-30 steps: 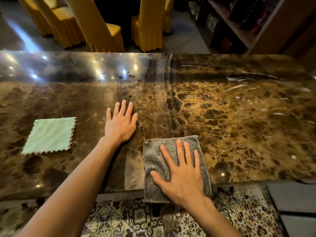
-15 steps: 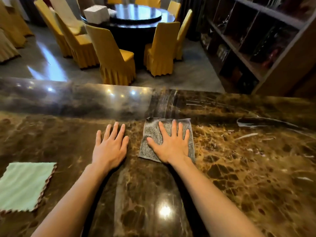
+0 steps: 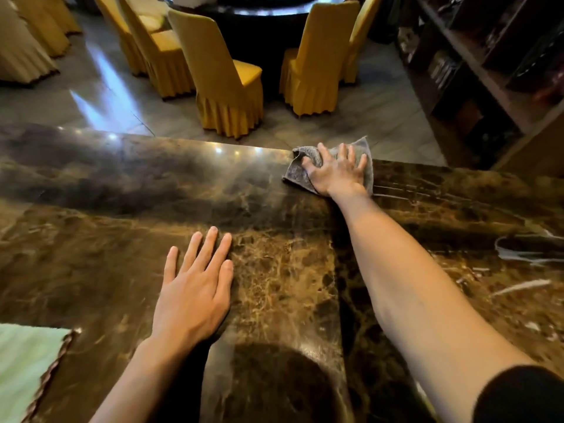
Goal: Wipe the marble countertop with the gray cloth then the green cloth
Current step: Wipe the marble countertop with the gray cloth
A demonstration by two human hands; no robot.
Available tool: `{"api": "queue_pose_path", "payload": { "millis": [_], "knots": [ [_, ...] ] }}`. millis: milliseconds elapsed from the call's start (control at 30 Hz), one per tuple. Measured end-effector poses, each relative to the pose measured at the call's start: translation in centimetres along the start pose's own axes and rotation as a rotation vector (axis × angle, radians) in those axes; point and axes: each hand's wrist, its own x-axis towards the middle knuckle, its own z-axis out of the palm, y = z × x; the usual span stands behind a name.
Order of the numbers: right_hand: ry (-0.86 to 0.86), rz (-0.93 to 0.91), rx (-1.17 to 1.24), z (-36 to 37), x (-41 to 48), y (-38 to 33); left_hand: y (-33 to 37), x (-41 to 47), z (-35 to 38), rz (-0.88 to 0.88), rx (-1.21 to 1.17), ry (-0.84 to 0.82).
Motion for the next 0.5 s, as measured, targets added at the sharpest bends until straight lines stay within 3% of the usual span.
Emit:
{"api": "queue_pose_path", "payload": {
  "millis": [133, 233, 300, 400, 500],
  "knots": [
    [0.027, 0.012, 0.053, -0.3, -1.0, 1.5, 0.0, -0.1, -0.2, 0.003, -0.009, -0.018],
    [0.248, -0.088, 0.220, -1.5, -4.7, 3.6, 0.0, -0.1, -0.7, 0.020, -0.014, -0.063],
    [0.386, -0.122, 0.457, -3.4, -8.7, 4.5, 0.1, 0.1, -1.0, 0.009, -0.019, -0.107],
    [0.487, -0.026, 0.731, -7.3, -16.2, 6.9, 0.7, -0.2, -2.0, -0.017, -0.033, -0.174],
    [0.580, 0.011, 0.840, -11.2, -26.2, 10.6, 2.3, -1.5, -2.7, 0.006, -0.043, -0.141]
  ]
}}
